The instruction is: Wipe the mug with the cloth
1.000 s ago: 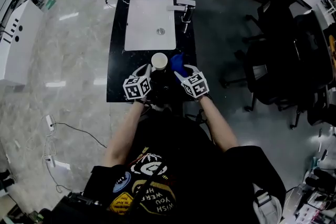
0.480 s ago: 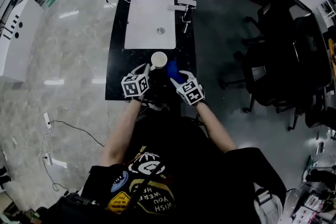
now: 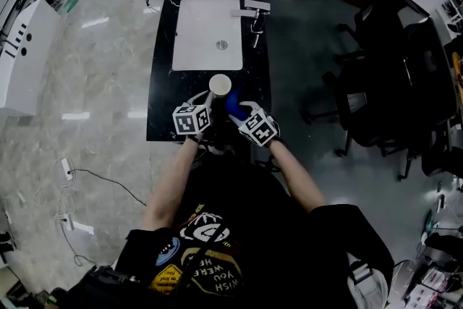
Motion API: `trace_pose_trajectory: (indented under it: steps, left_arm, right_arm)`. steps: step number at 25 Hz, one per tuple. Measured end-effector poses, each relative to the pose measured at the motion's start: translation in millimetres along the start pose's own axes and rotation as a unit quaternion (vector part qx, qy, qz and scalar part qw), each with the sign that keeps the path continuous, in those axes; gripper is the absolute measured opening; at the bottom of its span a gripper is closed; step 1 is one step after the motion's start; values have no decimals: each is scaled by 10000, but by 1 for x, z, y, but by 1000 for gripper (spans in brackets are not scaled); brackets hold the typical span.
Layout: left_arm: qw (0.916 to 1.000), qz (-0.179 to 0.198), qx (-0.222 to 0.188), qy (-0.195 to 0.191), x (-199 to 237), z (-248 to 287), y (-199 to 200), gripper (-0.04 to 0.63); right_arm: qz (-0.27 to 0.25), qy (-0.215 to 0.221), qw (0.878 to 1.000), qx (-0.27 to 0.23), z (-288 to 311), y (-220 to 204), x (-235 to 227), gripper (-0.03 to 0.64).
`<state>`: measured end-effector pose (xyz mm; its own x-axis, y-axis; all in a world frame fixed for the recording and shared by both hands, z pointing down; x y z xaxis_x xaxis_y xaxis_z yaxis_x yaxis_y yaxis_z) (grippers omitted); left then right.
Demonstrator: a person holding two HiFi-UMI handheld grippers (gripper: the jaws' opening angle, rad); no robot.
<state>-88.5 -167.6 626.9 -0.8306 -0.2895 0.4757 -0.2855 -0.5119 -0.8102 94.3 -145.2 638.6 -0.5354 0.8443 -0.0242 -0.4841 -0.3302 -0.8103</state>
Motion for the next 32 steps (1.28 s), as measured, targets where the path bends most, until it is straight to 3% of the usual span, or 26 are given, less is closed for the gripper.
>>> trace_pose_trajectory:
  steps: [2,6,8,11,16,18,21,25,27,29,32]
  left_arm:
    - [10000,29,-31,16,0,-3,2,3]
    - [9996,-87,-120,220,9,-10,6,4]
    - [9993,-150,-130,311,15,-8,7,3]
    - [9997,-103,-5,243,12,-2,3,3]
    - [9999,113,28,-7,-3,-6,-2,3]
    - [9999,125,-36,93,0,-7,2,4]
    - [9996,87,-114,238,7,-11,6,4]
    - [9993,140,208,267,13,1,8,4]
    - [9992,150,332,150,12,8,8,4]
    - [9993,145,322,108,9,8,6,3]
    - [9994,185,282,67,7,3,5,4]
  right_arm:
    - [89,-90,9999,-38,-6,-7,2,147]
    - [1020,-1207,9869,-334,-15,-2,-43,146]
    - [922,-1290,9862,-485,-8,12,-54,147]
    - [545,-893,9941,-271,6,17,-42,147]
    - [63,233,9997,-24,6,-4,19,147]
    - [249,153,9995,-95,3,-9,7,147]
    - [792,-348,9953,-427,-14,-2,-32,141]
    - [892,-935,9902,-537,-13,19,-65,141]
    - [644,-724,9951,-221,2,20,-57,140]
    - [321,-210,9993,3,10,13,-32,140]
    - [27,448,9990,11,7,0,4,140]
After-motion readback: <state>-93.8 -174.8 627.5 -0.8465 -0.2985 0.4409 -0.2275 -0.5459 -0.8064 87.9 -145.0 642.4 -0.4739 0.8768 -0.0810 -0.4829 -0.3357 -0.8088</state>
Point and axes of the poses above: the fingertips, and each gripper's own axes: z forward along the fingers, x to its left, y out of its top, the point moved 10 cm from there along -z, backward along the fingers, and after that the axes turned 9 degrees about -x, right-handed, at the moved point
